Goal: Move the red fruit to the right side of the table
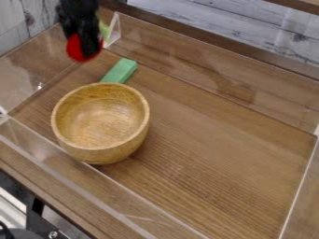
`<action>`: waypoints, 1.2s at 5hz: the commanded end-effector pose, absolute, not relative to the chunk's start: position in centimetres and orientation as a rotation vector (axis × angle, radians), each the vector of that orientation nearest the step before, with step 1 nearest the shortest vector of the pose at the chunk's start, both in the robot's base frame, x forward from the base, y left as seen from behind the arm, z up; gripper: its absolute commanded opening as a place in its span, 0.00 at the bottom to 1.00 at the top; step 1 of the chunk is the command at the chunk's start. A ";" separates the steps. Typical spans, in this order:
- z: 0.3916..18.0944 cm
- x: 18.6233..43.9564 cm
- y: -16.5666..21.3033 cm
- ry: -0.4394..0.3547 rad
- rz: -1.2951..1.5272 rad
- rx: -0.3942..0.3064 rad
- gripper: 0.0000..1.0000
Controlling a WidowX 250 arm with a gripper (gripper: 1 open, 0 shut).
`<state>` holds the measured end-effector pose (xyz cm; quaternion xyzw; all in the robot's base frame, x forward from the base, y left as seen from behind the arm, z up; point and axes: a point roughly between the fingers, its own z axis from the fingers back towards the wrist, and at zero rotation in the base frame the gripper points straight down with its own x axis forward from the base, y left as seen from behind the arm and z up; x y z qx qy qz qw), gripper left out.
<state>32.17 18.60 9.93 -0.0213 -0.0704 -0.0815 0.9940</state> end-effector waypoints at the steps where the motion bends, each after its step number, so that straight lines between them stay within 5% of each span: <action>1: 14.9 34.0 15.1 -0.233 -0.209 -0.021 0.00; 6: 9.1 31.8 -7.9 -0.115 -0.504 -0.154 0.00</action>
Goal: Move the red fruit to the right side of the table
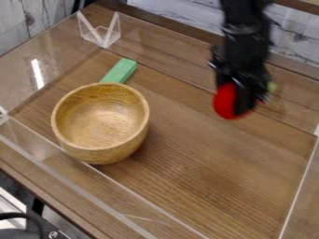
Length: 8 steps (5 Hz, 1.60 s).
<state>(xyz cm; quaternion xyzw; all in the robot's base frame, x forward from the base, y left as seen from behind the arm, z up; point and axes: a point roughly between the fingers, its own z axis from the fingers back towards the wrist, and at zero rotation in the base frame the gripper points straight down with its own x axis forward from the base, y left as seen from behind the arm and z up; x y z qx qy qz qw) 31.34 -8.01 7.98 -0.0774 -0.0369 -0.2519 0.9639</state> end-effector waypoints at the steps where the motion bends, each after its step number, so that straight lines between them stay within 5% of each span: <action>1: 7.4 31.0 -8.9 -0.087 -0.486 -0.162 0.00; 4: 4.5 31.9 -8.5 -0.062 -0.494 -0.167 0.00; 5: 4.5 31.8 -6.8 -0.064 -0.482 -0.168 1.00; 6: 4.7 31.2 -5.5 -0.069 -0.465 -0.165 0.00; 8: 5.0 31.6 -6.7 -0.096 -0.453 -0.140 0.00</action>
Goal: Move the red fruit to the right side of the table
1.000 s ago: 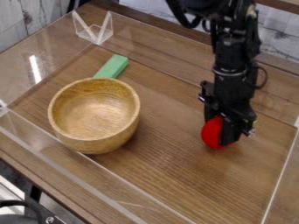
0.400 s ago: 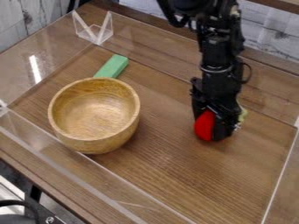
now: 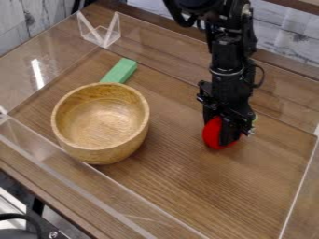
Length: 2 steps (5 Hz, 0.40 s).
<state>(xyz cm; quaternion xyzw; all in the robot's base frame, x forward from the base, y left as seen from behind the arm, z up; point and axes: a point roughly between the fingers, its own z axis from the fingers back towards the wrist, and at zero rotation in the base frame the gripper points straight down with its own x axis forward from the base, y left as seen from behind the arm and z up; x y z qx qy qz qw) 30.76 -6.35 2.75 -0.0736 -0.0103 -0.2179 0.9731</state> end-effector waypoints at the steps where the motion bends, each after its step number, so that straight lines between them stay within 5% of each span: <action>1: 4.6 30.7 -7.7 -0.103 -0.610 -0.142 0.00; 2: 4.1 30.1 -8.3 -0.101 -0.722 -0.139 0.00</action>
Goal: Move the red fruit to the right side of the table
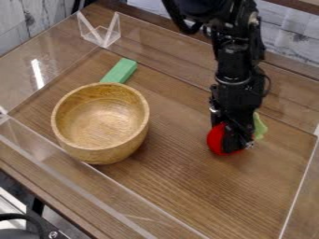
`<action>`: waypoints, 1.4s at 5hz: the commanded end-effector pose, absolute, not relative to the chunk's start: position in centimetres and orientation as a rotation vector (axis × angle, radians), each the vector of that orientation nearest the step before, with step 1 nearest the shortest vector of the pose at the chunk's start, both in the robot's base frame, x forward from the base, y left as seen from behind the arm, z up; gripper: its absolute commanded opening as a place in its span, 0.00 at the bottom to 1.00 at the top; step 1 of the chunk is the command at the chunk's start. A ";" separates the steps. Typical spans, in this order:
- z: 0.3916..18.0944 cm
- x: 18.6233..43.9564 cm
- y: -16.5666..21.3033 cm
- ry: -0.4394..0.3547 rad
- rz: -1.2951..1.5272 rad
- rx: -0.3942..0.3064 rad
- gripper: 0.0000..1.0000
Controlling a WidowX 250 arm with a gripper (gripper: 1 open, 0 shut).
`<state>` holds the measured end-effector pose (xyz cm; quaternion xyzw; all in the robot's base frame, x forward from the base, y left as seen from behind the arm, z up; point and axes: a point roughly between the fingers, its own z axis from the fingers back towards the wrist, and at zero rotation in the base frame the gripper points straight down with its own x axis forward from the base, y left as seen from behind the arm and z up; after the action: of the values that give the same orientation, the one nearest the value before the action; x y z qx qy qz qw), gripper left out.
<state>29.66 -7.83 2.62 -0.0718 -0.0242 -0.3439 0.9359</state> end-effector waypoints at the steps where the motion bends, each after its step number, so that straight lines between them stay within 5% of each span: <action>1: 3.4 30.0 -8.6 -0.108 -0.660 -0.124 0.00; 2: 2.9 30.1 -8.9 -0.118 -0.603 -0.115 0.00; 3: 3.5 30.5 -9.5 -0.112 -0.570 -0.121 1.00; 5: 3.5 30.5 -9.5 -0.094 -0.526 -0.134 1.00; 6: 3.9 31.1 -9.2 -0.086 -0.491 -0.140 0.00; 7: 4.3 31.6 -8.9 -0.078 -0.458 -0.146 1.00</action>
<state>30.67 -8.80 3.07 -0.0724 -0.0152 -0.2304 0.9703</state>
